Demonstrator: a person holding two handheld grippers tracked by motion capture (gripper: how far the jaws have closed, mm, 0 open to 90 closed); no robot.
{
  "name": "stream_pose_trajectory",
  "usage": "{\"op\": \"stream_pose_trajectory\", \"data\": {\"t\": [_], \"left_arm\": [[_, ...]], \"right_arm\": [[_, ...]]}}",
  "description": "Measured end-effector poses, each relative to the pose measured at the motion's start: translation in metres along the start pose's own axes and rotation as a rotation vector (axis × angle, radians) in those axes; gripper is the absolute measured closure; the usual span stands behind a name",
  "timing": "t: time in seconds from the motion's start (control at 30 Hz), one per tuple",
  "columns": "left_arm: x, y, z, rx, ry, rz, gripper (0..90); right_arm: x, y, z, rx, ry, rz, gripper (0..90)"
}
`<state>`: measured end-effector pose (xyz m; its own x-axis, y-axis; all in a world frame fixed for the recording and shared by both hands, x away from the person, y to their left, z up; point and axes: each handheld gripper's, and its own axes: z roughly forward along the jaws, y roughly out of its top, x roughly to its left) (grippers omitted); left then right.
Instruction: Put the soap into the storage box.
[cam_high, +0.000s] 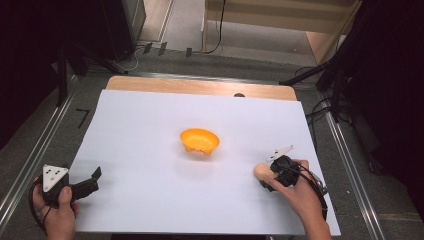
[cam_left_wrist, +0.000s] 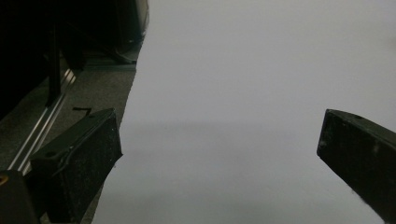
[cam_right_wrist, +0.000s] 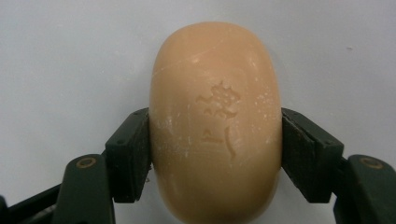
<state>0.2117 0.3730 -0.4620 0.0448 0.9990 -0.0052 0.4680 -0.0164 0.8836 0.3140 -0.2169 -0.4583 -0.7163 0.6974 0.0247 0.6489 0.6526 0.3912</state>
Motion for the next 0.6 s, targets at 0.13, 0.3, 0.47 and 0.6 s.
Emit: {"op": "stream_pose_trajectory", "data": {"t": [0.13, 0.3, 0.47, 0.6], "left_arm": [[-0.0003, 0.0002, 0.0005, 0.003, -0.001, 0.0, 0.1], [-0.0002, 0.0003, 0.001, 0.006, -0.005, -0.001, 0.1], [0.0, 0.0005, 0.0013, 0.008, -0.006, -0.004, 0.1], [-0.0003, 0.0005, 0.0014, 0.009, -0.007, -0.003, 0.1]], "right_arm": [[-0.0015, 0.0017, 0.0003, 0.016, 0.014, -0.018, 32.5], [-0.0017, 0.0024, -0.0002, 0.018, 0.02, -0.027, 33.2], [-0.0027, 0.0022, -0.0012, 0.012, 0.026, -0.054, 33.3], [-0.0011, 0.0049, -0.0053, 0.026, 0.011, -0.101, 33.3]]}}
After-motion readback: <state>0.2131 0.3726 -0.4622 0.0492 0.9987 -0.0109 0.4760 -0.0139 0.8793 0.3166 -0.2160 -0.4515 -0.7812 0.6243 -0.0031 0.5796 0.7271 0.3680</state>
